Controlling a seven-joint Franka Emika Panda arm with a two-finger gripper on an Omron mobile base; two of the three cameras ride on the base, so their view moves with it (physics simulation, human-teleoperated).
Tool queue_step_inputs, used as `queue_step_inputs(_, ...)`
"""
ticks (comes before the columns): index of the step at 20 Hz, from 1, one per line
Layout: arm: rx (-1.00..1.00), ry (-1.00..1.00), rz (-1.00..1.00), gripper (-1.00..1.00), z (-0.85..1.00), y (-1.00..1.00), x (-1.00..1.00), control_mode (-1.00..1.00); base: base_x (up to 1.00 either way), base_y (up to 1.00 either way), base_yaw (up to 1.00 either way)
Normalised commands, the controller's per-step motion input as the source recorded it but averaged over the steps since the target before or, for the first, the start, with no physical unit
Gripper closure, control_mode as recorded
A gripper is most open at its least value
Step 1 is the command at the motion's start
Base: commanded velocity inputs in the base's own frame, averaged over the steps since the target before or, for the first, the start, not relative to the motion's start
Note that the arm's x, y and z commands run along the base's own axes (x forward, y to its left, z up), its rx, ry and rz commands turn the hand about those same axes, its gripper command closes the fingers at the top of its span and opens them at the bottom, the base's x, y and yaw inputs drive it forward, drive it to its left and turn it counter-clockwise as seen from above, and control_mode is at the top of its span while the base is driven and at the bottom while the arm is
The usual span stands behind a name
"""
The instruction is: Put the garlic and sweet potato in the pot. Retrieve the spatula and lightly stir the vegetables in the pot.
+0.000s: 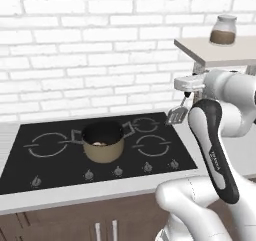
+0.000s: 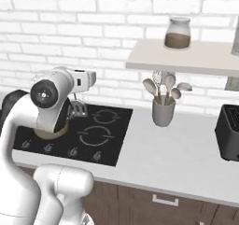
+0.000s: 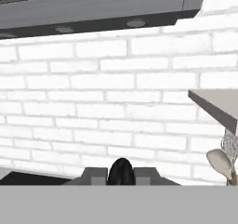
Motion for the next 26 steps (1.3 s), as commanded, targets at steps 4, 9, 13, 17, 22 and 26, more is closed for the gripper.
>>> queue_step_inputs(4, 0.00, 0.00, 0.00, 1.00, 0.00, 0.00, 0.00, 1.00, 0.01, 1.00, 0.01)
queue_step_inputs(9, 0.00, 0.00, 0.00, 1.00, 0.00, 0.00, 0.00, 1.00, 0.16, 0.99, 0.00)
queue_step_inputs(13, 0.00, 0.00, 0.00, 1.00, 0.00, 0.00, 0.00, 1.00, 0.55, 0.74, -0.01)
queue_step_inputs(17, -0.07, 0.01, -0.01, 1.00, 0.05, -0.02, 0.24, -1.00, 0.75, 0.04, -0.04)
queue_step_inputs(22, -0.22, 0.05, -0.04, 1.00, 0.04, -0.46, 0.58, -1.00, 0.00, 0.00, 0.00)
queue_step_inputs(26, -0.15, 0.09, -0.06, 1.00, -0.07, -0.66, 0.27, -1.00, 0.00, 0.00, 0.00)
